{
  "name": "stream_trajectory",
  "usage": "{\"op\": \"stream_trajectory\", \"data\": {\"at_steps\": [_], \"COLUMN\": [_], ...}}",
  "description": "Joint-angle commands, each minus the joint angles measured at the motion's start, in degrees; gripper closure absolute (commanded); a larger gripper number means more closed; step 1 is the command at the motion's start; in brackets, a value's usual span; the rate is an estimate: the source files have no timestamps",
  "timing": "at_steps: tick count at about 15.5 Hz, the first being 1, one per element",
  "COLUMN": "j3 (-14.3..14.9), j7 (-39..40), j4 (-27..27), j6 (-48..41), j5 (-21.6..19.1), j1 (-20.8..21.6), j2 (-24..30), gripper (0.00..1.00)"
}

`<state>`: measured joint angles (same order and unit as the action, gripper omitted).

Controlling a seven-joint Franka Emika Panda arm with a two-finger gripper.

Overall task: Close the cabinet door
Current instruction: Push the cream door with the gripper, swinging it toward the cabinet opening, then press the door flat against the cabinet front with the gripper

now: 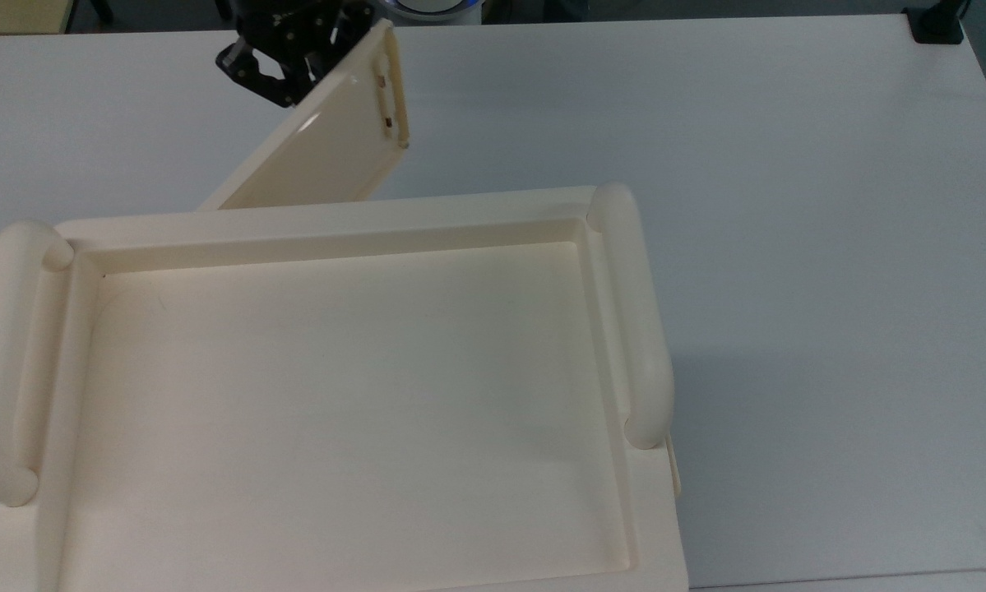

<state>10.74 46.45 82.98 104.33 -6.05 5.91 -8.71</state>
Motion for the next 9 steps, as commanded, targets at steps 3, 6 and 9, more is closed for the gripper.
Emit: {"op": "stream_trajectory", "data": {"at_steps": [3,6,9], "j3": [0.25,0.34,0.42], "j7": [-13.03,-18.48,-25.59], "j4": [-2.56,-2.56,-3.08], "j6": [8.06,12.63,18.69], "j5": [-1.15,-0.98,-0.89], "j1": [4.89,7.27,9.11], "j2": [-3.85,-6.05,-8.25], "gripper": [0.91,0.92,0.92]}}
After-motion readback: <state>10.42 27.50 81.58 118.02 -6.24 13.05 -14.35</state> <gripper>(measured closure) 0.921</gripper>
